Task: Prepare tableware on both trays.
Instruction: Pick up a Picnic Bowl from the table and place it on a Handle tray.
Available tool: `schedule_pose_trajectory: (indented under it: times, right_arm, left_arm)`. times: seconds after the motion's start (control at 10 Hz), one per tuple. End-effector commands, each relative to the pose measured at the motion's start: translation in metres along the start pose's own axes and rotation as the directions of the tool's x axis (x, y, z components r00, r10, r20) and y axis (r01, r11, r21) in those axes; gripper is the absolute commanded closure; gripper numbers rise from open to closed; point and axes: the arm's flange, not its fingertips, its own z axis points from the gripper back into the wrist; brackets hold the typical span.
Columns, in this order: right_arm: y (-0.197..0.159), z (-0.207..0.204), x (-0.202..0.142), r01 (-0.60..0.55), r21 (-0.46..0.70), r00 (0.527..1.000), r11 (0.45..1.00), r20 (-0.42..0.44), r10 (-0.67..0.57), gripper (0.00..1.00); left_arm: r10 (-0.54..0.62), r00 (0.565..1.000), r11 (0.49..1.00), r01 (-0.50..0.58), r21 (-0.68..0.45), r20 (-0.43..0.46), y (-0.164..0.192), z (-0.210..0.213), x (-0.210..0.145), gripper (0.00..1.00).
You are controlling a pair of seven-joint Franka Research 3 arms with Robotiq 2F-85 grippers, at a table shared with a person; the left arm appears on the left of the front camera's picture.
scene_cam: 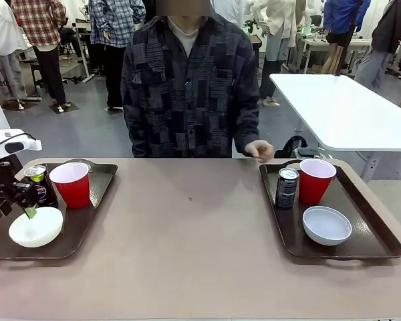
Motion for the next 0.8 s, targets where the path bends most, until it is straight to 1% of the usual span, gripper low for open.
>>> schedule_pose_trajectory:
  times: [0.0,0.1,0.2,0.4,0.5,0.6,0.7]
  right_arm:
    - [0.000,0.001,0.000,-0.017,0.023,1.000,1.000,0.008,0.017,0.11]
    - [0.000,0.001,0.000,-0.017,0.023,1.000,1.000,0.008,0.017,0.11]
    - [0.000,0.001,0.000,-0.017,0.023,1.000,1.000,0.008,0.017,0.11]
    - [0.000,0.001,0.000,-0.017,0.023,1.000,1.000,0.008,0.017,0.11]
    - [0.000,0.001,0.000,-0.017,0.023,1.000,1.000,0.008,0.017,0.11]
    - [0.000,0.001,0.000,-0.017,0.023,1.000,1.000,0.008,0.017,0.11]
    - [0.000,0.001,0.000,-0.017,0.023,1.000,1.000,0.008,0.017,0.11]
  left_arm:
    - [-0.041,0.999,0.999,0.041,0.006,0.013,-0.010,0.000,-0.056,0.15]
    - [-0.063,0.998,0.998,0.063,0.012,0.025,-0.014,0.012,-0.059,0.05]
    - [-0.092,0.994,0.996,0.091,0.012,0.051,-0.017,0.024,-0.061,0.00]
    - [-0.121,0.991,0.992,0.119,0.040,0.057,-0.022,0.044,-0.064,0.00]
    - [-0.115,0.991,0.993,0.112,0.049,0.066,-0.024,0.052,-0.065,0.00]
    - [-0.086,0.994,0.995,0.082,0.056,0.073,-0.024,0.056,-0.062,0.00]
    - [-0.035,0.997,0.997,0.029,0.076,0.072,-0.022,0.057,-0.063,0.00]
